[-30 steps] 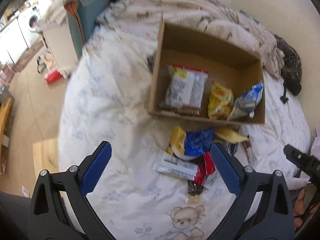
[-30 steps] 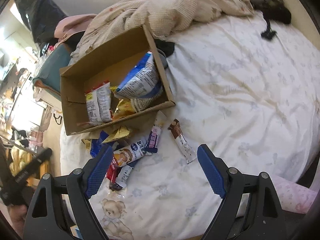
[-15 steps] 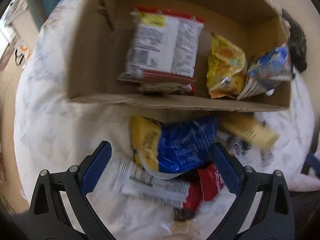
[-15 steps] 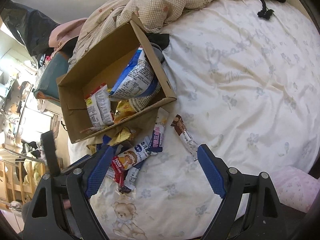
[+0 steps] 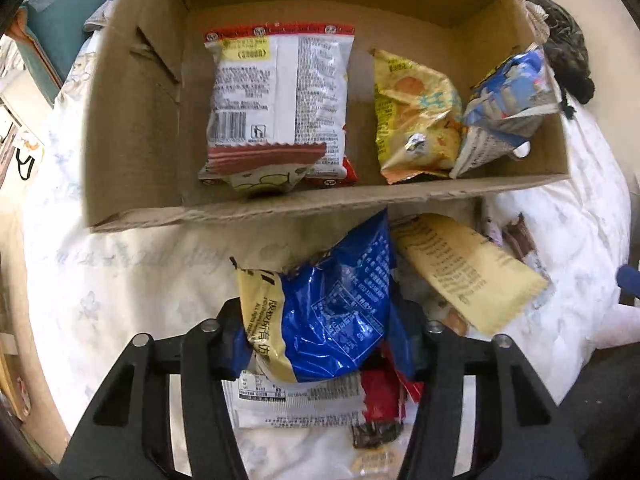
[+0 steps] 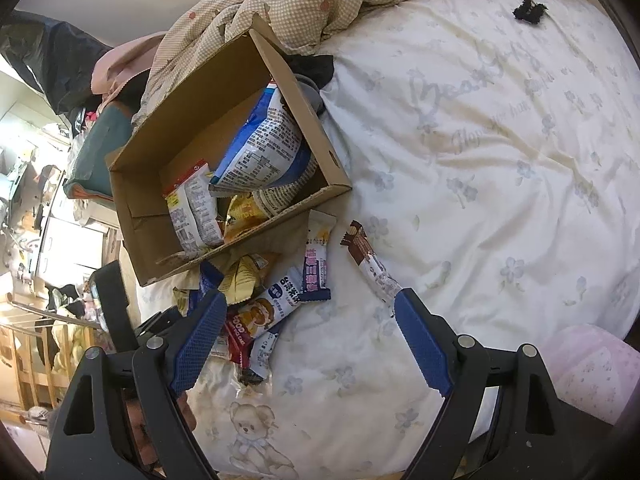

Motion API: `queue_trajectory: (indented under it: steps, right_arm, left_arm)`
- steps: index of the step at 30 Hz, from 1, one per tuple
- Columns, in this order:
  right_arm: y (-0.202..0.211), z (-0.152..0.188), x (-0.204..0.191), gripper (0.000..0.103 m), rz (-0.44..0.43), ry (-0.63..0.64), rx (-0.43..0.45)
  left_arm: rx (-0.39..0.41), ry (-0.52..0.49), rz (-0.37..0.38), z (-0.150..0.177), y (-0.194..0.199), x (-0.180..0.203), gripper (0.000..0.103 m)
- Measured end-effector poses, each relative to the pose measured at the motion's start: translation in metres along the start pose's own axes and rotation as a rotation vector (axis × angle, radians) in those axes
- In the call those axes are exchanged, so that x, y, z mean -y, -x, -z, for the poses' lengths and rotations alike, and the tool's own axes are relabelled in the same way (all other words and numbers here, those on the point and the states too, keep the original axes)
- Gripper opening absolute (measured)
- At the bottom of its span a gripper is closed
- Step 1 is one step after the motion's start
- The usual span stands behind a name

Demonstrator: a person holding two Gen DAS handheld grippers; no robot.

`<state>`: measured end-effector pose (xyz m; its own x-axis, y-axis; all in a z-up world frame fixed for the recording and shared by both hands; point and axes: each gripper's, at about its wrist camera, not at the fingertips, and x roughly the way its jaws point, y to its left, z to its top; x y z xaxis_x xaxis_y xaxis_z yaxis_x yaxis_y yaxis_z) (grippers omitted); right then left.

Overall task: Organize snacks
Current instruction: 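Grasp the blue-and-yellow bag with the left gripper while the right gripper grasps the yellow-brown bag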

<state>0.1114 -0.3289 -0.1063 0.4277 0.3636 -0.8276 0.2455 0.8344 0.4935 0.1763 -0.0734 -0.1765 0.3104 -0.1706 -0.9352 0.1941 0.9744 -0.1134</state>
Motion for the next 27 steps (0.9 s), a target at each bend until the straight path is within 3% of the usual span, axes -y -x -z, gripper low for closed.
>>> queue_trajectory:
  steps: [9,14,19,27]
  right_arm:
    - [0.008,-0.005,0.02,0.089,-0.034,-0.108,0.028]
    - [-0.005,-0.006,0.031,0.089,-0.112,-0.189,-0.031]
    - [-0.028,-0.005,0.002,0.088,-0.165,-0.132,-0.107]
    - [-0.079,-0.008,-0.052,0.083,-0.126,-0.001,-0.189]
  left_arm:
    - [-0.035,0.025,0.013,0.02,0.075,-0.008,0.051]
    - [-0.024,0.078,0.027,0.031,0.109,-0.026,0.051]
    - [0.016,0.102,-0.006,0.039,0.122,-0.041,0.051]
    - [0.005,0.179,0.019,0.036,0.113,-0.054,0.051]
